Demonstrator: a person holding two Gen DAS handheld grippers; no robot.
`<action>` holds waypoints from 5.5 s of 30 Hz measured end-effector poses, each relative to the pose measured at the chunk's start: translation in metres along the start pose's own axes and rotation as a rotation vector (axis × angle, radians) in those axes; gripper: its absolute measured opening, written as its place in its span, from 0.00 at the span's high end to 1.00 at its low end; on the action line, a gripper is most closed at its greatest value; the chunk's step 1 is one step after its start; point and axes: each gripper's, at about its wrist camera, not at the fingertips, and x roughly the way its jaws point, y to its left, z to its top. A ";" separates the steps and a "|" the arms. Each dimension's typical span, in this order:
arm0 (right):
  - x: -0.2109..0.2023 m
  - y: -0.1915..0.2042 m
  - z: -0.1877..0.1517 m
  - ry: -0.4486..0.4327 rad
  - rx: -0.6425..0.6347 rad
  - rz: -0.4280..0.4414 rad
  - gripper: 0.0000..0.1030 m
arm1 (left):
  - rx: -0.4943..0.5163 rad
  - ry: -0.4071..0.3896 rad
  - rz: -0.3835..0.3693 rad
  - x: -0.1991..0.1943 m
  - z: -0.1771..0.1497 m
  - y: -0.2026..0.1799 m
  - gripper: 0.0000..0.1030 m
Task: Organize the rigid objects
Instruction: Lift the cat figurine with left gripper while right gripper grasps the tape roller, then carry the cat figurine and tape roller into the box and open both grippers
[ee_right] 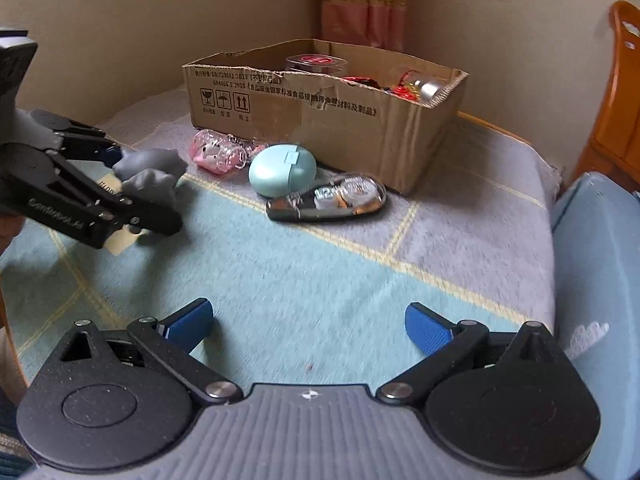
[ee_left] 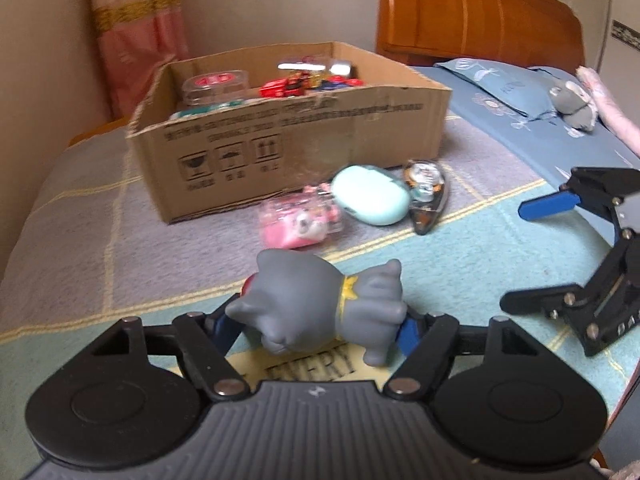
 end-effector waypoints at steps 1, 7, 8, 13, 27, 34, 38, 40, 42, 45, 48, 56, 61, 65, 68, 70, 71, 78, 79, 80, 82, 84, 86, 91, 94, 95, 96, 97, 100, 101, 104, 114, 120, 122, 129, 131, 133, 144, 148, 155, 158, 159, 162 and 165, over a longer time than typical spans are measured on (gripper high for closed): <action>0.003 -0.002 0.004 0.001 -0.008 0.007 0.00 | -0.009 0.002 0.009 0.000 -0.001 0.003 0.28; 0.027 -0.018 0.026 -0.002 -0.039 0.044 0.00 | -0.075 0.017 0.071 -0.006 -0.005 0.026 0.28; 0.032 -0.021 0.030 -0.004 -0.046 0.052 0.00 | -0.083 0.017 0.079 -0.007 -0.006 0.029 0.28; 0.052 -0.030 0.048 -0.011 -0.072 0.078 0.00 | -0.102 0.011 0.096 -0.011 -0.010 0.039 0.26; 0.055 -0.007 0.057 0.045 -0.147 0.146 0.00 | -0.106 0.012 0.104 -0.010 -0.013 0.041 0.15; 0.057 -0.007 0.060 0.048 -0.168 0.167 0.00 | -0.097 0.017 0.083 -0.012 -0.013 0.041 0.15; 0.061 -0.006 0.062 0.042 -0.170 0.169 0.00 | -0.098 0.019 0.080 -0.012 -0.013 0.040 0.15; 0.060 -0.004 0.063 0.052 -0.169 0.171 0.00 | -0.099 0.019 0.077 -0.013 -0.013 0.040 0.15; 0.056 0.001 0.060 0.072 -0.185 0.184 0.00 | -0.097 0.021 0.076 -0.013 -0.013 0.040 0.15; 0.048 0.010 0.056 0.098 -0.231 0.211 0.00 | -0.093 0.021 0.076 -0.012 -0.012 0.041 0.15; 0.046 0.015 0.055 0.103 -0.242 0.213 0.00 | -0.097 0.022 0.080 -0.012 -0.012 0.042 0.15; 0.053 0.017 0.061 0.086 -0.163 0.154 0.00 | -0.078 0.009 0.081 -0.014 -0.009 0.042 0.15; 0.050 0.023 0.060 0.101 -0.110 0.100 0.01 | -0.035 0.007 0.087 -0.013 -0.006 0.039 0.15; 0.044 0.028 0.060 0.100 -0.093 0.080 0.10 | -0.015 0.004 0.082 -0.013 -0.004 0.039 0.18; 0.042 0.032 0.060 0.106 -0.084 0.063 0.10 | -0.006 0.007 0.067 -0.014 -0.003 0.039 0.28; 0.042 0.032 0.060 0.108 -0.084 0.065 0.10 | 0.002 0.010 0.064 -0.015 -0.002 0.040 0.29; 0.041 0.033 0.060 0.110 -0.080 0.062 0.10 | 0.003 0.014 0.056 -0.015 -0.002 0.040 0.29; 0.028 0.036 0.058 0.103 -0.079 0.061 0.10 | 0.021 0.036 0.012 -0.023 0.004 0.042 0.30; 0.026 0.036 0.058 0.100 -0.077 0.062 0.10 | 0.024 0.040 0.006 -0.026 0.006 0.042 0.30; 0.022 0.035 0.059 0.097 -0.077 0.061 0.10 | 0.026 0.041 0.003 -0.027 0.008 0.042 0.30; 0.016 0.035 0.060 0.087 -0.077 0.058 0.10 | 0.032 0.044 -0.009 -0.032 0.013 0.043 0.30; 0.008 0.034 0.063 0.077 -0.074 0.058 0.10 | 0.036 0.048 -0.023 -0.037 0.019 0.042 0.30; 0.000 0.033 0.067 0.066 -0.069 0.056 0.10 | 0.046 0.054 -0.030 -0.042 0.027 0.041 0.30; -0.016 0.028 0.079 0.038 -0.055 0.038 0.10 | 0.096 0.041 -0.027 -0.053 0.048 0.037 0.30; -0.025 0.025 0.089 0.005 -0.046 0.027 0.10 | 0.128 0.026 -0.013 -0.057 0.064 0.035 0.30; -0.028 0.024 0.093 -0.007 -0.042 0.026 0.10 | 0.140 0.017 -0.002 -0.058 0.071 0.034 0.30; -0.031 0.023 0.097 -0.021 -0.039 0.026 0.10 | 0.147 0.008 0.001 -0.059 0.076 0.034 0.30; -0.033 0.022 0.101 -0.033 -0.036 0.025 0.10 | 0.151 -0.003 0.002 -0.059 0.083 0.035 0.29; -0.037 0.019 0.112 -0.069 -0.027 0.012 0.10 | 0.142 -0.022 0.002 -0.057 0.105 0.039 0.29; -0.037 0.017 0.116 -0.080 -0.022 0.010 0.10 | 0.142 -0.028 0.003 -0.056 0.112 0.041 0.29; -0.036 0.013 0.127 -0.105 -0.011 0.002 0.10 | 0.131 -0.039 0.022 -0.045 0.138 0.046 0.29; -0.036 0.003 0.150 -0.149 0.017 -0.018 0.10 | 0.076 -0.036 0.058 0.004 0.196 0.061 0.29; -0.029 -0.003 0.154 -0.141 0.025 -0.026 0.10 | 0.036 0.005 0.064 0.038 0.202 0.071 0.29; -0.027 -0.005 0.154 -0.136 0.026 -0.030 0.10 | 0.020 0.016 0.065 0.048 0.202 0.075 0.29; -0.018 -0.009 0.156 -0.114 0.033 -0.041 0.10 | -0.015 -0.003 0.065 0.058 0.198 0.081 0.07; -0.016 -0.009 0.157 -0.110 0.033 -0.045 0.10 | -0.003 -0.013 0.065 0.053 0.197 0.080 0.07; -0.015 -0.009 0.158 -0.106 0.035 -0.046 0.10 | 0.005 -0.025 0.069 0.047 0.195 0.080 0.07; 0.002 -0.011 0.174 -0.085 0.071 -0.076 0.10 | 0.033 -0.036 0.054 0.015 0.183 0.081 0.04; 0.017 -0.015 0.184 -0.067 0.110 -0.095 0.10 | 0.046 -0.051 0.082 0.002 0.181 0.083 0.04; 0.050 -0.021 0.200 -0.032 0.171 -0.112 0.10 | 0.040 -0.079 0.098 -0.017 0.174 0.093 0.04; 0.062 -0.022 0.205 -0.021 0.189 -0.117 0.10 | 0.036 -0.086 0.105 -0.021 0.170 0.098 0.04; 0.065 -0.023 0.206 -0.022 0.196 -0.114 0.10 | 0.032 -0.086 0.107 -0.022 0.169 0.099 0.04; 0.069 -0.023 0.205 -0.016 0.213 -0.093 0.01 | 0.025 -0.080 0.110 -0.022 0.165 0.102 0.04; 0.066 -0.020 0.201 -0.016 0.205 -0.103 0.00 | 0.016 -0.075 0.105 -0.023 0.162 0.104 0.04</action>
